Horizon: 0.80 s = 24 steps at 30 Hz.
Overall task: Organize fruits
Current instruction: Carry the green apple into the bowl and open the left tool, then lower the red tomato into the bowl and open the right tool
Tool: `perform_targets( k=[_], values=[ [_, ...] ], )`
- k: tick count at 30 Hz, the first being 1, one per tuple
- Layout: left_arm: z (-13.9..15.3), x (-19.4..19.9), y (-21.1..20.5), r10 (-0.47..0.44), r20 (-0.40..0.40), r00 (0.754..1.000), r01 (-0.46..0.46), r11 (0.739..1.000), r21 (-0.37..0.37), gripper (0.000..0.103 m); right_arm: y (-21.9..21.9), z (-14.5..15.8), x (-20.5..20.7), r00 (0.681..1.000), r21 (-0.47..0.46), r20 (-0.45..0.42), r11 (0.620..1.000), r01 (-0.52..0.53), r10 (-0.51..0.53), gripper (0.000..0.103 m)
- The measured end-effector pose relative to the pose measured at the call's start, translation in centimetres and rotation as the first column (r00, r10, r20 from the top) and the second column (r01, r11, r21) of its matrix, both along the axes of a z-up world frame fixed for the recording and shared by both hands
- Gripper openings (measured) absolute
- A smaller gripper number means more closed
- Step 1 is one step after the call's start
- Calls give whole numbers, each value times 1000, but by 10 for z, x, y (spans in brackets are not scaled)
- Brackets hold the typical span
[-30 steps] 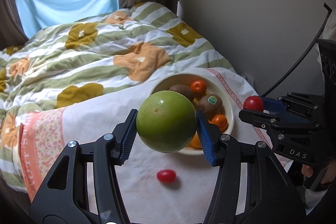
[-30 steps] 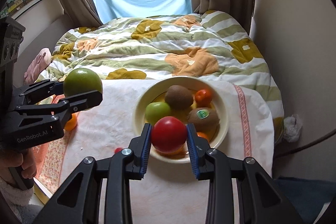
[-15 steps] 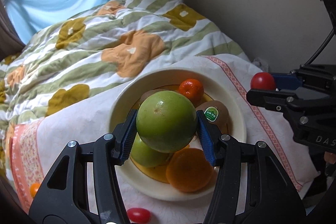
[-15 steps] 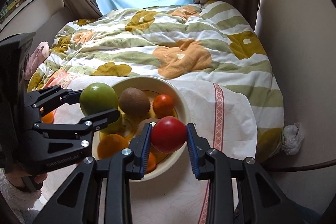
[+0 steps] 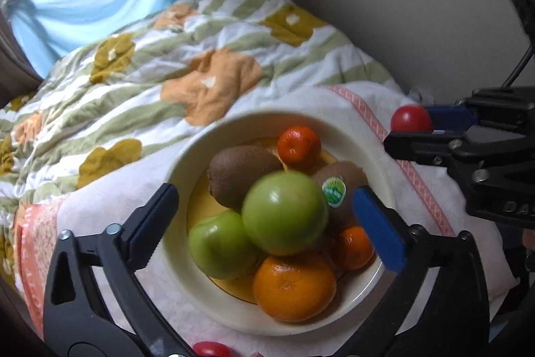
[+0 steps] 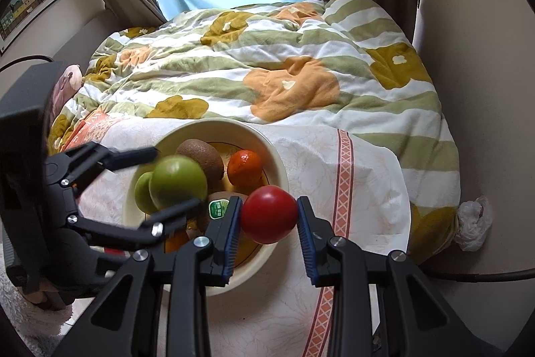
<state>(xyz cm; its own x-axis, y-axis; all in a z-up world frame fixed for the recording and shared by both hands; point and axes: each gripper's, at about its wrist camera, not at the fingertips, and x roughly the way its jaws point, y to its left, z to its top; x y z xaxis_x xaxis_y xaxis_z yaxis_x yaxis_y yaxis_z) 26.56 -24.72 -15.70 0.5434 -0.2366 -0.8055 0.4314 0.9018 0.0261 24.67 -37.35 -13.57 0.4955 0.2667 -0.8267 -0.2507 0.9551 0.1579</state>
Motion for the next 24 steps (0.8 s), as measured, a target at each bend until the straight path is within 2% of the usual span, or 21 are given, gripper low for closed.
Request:
perform_targets(
  k=[14,24],
  values=[
    [17,-16,51,92,-17,996,-93,994,-52,103,20,5,10,999,10,14,999,-39,38,30],
    [21,-30,81,164,-10,986,-164,985,-48,103,47,-6,25,996,36,0,995,-94,94,30]
  ],
)
